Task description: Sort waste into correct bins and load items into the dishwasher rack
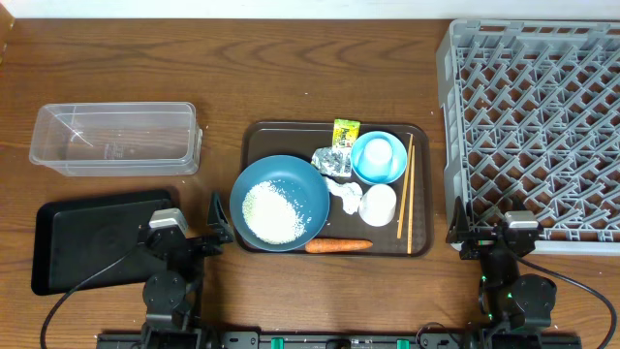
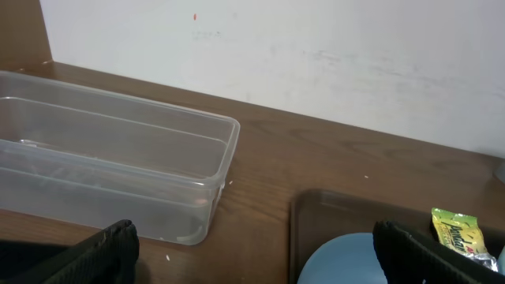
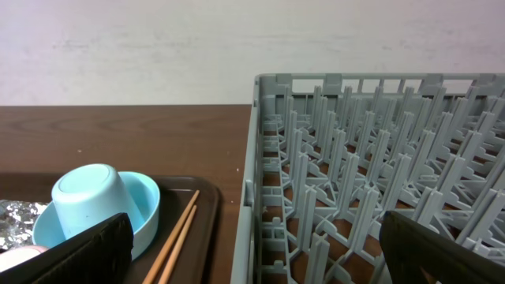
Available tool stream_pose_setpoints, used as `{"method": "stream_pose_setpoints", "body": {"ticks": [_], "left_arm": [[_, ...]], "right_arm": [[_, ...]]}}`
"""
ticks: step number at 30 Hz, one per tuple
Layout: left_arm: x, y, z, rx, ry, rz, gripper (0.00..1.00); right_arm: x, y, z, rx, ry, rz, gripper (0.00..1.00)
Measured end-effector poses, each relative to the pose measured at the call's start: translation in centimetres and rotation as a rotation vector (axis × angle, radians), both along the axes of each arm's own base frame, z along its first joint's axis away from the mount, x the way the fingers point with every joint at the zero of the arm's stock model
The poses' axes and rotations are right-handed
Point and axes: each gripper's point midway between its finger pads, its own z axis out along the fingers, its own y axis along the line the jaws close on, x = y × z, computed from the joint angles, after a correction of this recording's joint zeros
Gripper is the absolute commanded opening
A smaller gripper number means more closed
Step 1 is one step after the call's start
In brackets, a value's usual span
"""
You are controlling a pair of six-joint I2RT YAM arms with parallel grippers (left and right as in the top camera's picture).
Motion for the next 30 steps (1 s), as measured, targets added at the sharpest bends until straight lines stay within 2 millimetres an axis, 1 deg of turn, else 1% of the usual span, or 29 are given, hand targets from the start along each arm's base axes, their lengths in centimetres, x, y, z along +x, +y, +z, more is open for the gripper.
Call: {"method": "stream_pose_setpoints", "body": {"ticks": [27,30], "left_arm": [[0.00,-0.01,0.01,0.000,0.000,0.000,0.98],[0.03,-0.99,-0.07,-0.038,0.002,-0.054,0.98]], "right_arm": [[0.00,0.00,-0.01,0.000,0.000,0.000,0.99],[0.00,-0.01,0.00,0.000,0.000,0.000,0.99]]}}
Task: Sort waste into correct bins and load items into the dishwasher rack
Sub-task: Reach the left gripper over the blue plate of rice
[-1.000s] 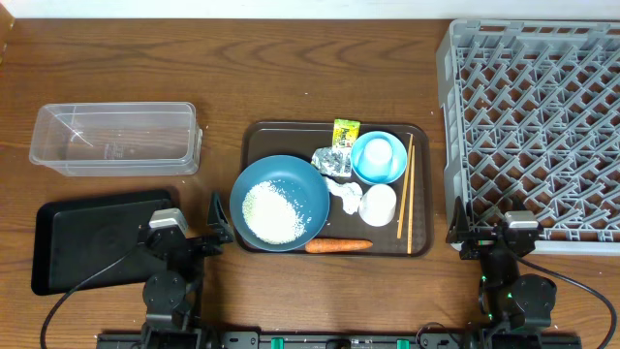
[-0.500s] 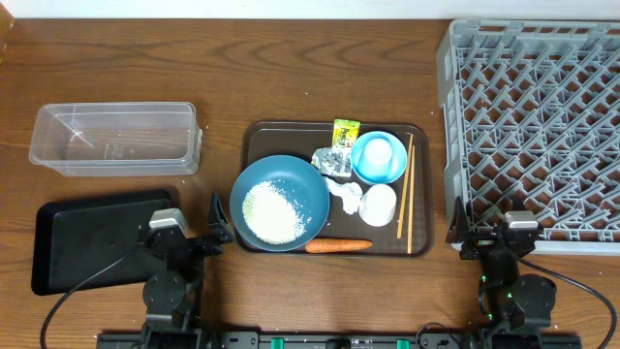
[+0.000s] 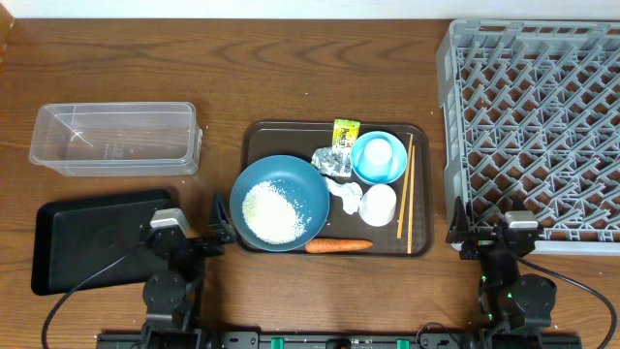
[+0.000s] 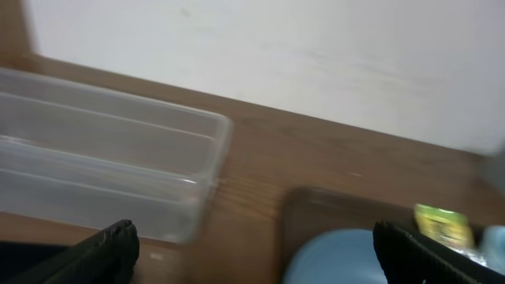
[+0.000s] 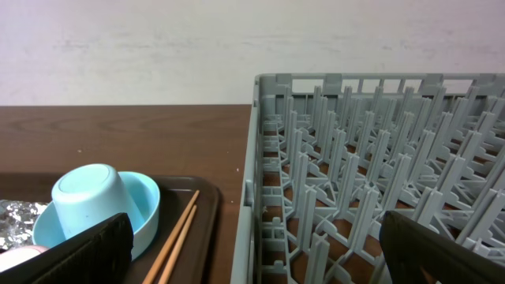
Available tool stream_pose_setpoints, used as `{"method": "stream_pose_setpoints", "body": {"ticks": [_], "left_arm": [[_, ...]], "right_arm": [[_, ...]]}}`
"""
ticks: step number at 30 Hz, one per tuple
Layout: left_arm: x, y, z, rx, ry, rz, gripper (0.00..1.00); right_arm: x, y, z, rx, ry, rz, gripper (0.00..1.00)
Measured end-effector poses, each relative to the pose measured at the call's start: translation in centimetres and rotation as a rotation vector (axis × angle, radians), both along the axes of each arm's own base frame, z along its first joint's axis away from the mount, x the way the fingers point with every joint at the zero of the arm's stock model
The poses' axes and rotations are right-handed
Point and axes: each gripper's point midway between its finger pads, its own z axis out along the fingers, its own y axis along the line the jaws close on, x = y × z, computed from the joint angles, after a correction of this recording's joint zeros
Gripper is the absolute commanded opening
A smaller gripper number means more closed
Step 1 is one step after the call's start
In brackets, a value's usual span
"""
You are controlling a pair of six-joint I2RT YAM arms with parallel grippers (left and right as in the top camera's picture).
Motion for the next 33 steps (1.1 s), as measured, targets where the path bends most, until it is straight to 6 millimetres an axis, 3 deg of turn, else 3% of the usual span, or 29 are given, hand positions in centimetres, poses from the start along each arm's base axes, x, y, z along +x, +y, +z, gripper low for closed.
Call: {"method": "stream_pose_setpoints", "body": {"ticks": [8,12,19,25,33], "left_arm": [[-0.5,-4.5,0.3,-0.283,0.021,-0.239,0.98],[-1.1,-6.6,1.6,-0.421,0.005,-0.362,0.98],[-3.0,-8.9,1.9,-0.486,0.163,-0.479,0.98],[-4.1,-9.4,5.6,-0.449,0.347,-0.489,0.98],[-4.9,-11.0,9.8,-0.382,0.776,-0.534,0.98]], "right_arm": [[0.0,0.0,0.0,0.000,0.000,0.000,0.99],[0.0,0.0,0.0,0.000,0.000,0.000,0.99],[0.0,0.0,0.0,0.000,-0.001,0.000,0.99],[0.0,0.0,0.1,0.000,-0.003,0.000,0.99],[0.0,0.0,0.1,0.000,-0.004,0.000,0.99]]}}
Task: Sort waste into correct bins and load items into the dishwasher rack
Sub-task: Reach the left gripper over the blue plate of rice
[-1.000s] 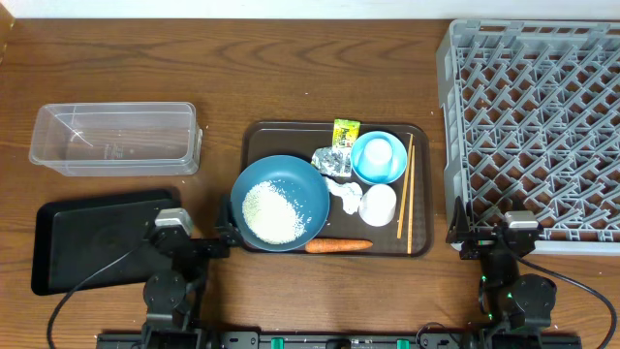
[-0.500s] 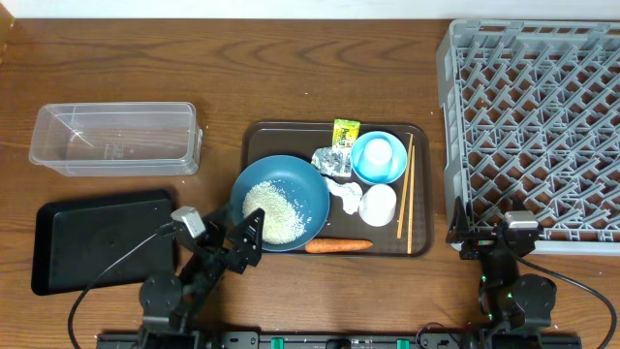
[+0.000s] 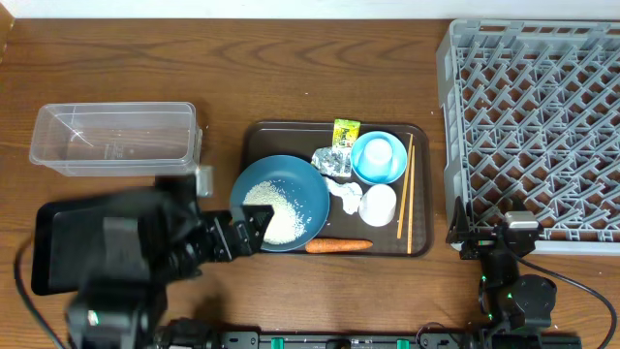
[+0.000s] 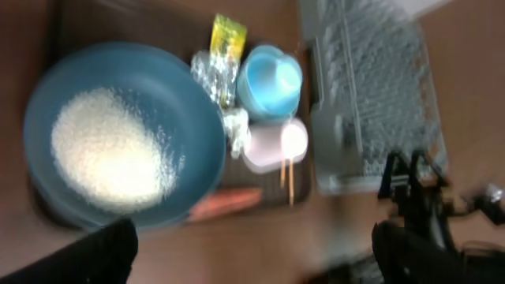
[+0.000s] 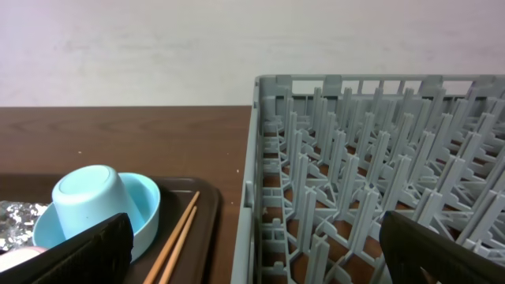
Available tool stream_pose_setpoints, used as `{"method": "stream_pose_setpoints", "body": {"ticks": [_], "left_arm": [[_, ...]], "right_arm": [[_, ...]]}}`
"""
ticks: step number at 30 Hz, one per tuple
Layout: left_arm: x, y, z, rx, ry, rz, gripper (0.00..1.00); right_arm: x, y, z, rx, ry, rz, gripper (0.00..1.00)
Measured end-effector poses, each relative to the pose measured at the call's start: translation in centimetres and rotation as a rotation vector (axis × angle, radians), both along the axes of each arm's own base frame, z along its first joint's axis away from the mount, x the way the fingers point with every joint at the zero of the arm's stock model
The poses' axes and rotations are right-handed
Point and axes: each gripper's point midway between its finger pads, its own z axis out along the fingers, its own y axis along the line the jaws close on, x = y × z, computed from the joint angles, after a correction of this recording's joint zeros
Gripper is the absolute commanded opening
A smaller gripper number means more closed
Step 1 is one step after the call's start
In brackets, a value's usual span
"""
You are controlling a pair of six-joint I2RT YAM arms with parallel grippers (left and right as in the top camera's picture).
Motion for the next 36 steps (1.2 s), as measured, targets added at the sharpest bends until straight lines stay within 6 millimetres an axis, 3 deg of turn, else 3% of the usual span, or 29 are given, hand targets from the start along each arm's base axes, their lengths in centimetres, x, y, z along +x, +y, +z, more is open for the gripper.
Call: {"method": "stream_pose_setpoints", "body": {"ticks": [5,12,20,31,36], "left_arm": [[1.1,-2.0,1.3,0.043,0.085,-0.112,0.98],[2.1,-3.1,-0.8,0.047,0.209,-0.123,0.98],[1.9,-5.3,-5.0,0.245,0.308,-0.155,0.98],[4.5,-6.2,-11.1,0.472,0.391,-0.107,0.98],[5.7,-7.5,-13.1,0.513,0.381,-0.130,0.98]], "right_arm": [[0.0,0.0,0.0,0.000,0.001,0.000,0.99],[0.0,0.0,0.0,0.000,0.001,0.000,0.99],[0.0,0.0,0.0,0.000,0.001,0.000,0.99],[0.0,0.0,0.0,0.000,0.001,0.000,0.99],[0.0,0.0,0.0,0.000,0.001,0.000,0.99]]}}
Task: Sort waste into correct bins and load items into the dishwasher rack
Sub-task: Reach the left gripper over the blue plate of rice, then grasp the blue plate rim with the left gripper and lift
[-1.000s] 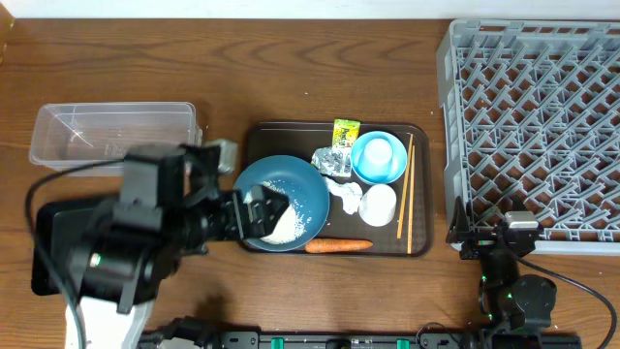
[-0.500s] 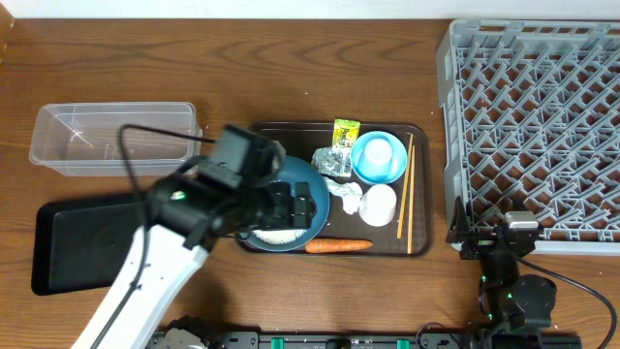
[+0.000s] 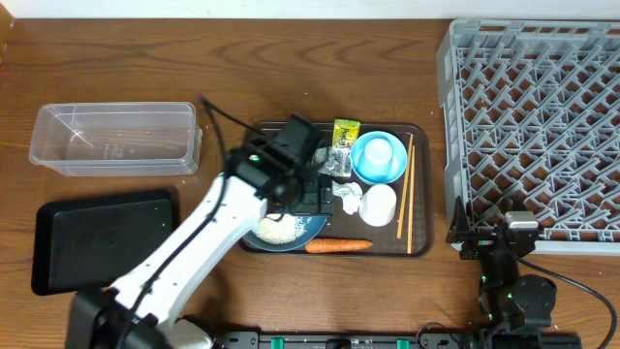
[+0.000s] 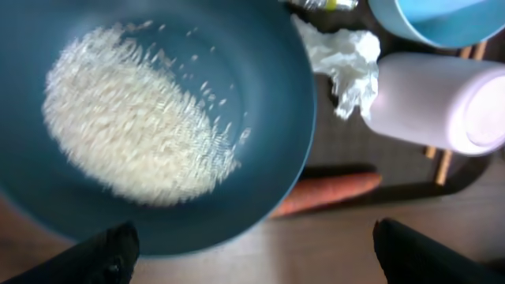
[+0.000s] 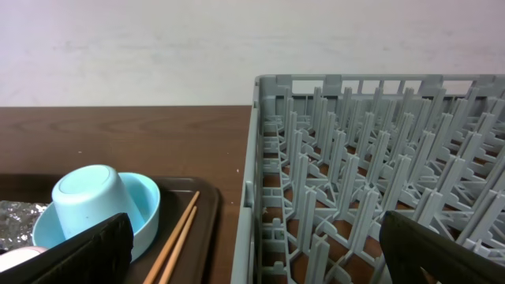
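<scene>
My left gripper (image 3: 311, 194) hangs open over the brown tray (image 3: 254, 136), above the right side of a dark blue plate (image 4: 260, 158) of rice (image 4: 134, 126). In the left wrist view its fingers (image 4: 110, 252) straddle the plate's near rim, holding nothing. Beside the plate lie crumpled tissue (image 4: 343, 55), a pale pink cup (image 4: 442, 102) on its side and a carrot (image 4: 327, 193). A light blue cup sits upside down in a light blue bowl (image 5: 95, 197), next to chopsticks (image 5: 177, 233). My right gripper (image 5: 252, 256) rests open by the grey rack (image 5: 379, 173).
A clear plastic container (image 3: 114, 138) stands at the left, with a black bin (image 3: 97, 237) in front of it. On the tray's far side are crumpled foil (image 3: 331, 161) and a yellow-green packet (image 3: 346, 130). The rack (image 3: 533, 116) fills the right end.
My left arm has reached farther over the tray; its gripper was near the plate's left edge and now hangs lower over the plate's right side. The right arm is unchanged.
Both arms rested at the table's front edge, grippers open, for the first two moments. The left arm then was raised, looking down on the tray, and now hangs close above the rice plate. Nothing on the tray has shifted; the right arm stayed parked.
</scene>
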Available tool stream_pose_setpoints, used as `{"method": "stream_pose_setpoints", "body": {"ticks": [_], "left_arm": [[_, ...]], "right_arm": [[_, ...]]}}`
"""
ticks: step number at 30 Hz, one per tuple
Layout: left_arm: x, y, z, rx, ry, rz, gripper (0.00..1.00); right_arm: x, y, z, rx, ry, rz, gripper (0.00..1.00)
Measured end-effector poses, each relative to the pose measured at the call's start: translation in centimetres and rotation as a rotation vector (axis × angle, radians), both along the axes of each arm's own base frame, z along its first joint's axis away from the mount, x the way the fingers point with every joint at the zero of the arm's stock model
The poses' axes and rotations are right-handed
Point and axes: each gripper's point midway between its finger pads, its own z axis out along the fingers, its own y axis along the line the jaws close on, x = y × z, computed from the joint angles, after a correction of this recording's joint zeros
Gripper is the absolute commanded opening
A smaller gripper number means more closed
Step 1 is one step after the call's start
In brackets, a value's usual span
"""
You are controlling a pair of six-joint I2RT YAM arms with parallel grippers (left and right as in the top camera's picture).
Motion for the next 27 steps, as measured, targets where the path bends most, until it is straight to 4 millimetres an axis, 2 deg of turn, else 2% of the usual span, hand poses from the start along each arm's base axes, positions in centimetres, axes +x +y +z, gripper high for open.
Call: {"method": "stream_pose_setpoints", "body": {"ticks": [7,14,19,27], "left_arm": [[0.0,-0.7,-3.6,0.195,-0.022,-0.060,0.98],[1.4,-0.9,-6.8,0.280,-0.031,-0.060,0.99],[2.2,-1.7,-7.1,0.270,-0.067,-0.068,0.95],[1.7,-2.6,-7.0,0.321,-0.121,-0.118,0.95]], "right_arm": [[0.0,0.0,0.0,0.000,0.000,0.000,0.99],[0.0,0.0,0.0,0.000,0.000,0.000,0.99],[0.0,0.0,0.0,0.000,0.000,0.000,0.99],[0.0,0.0,0.0,0.000,0.000,0.000,0.99]]}}
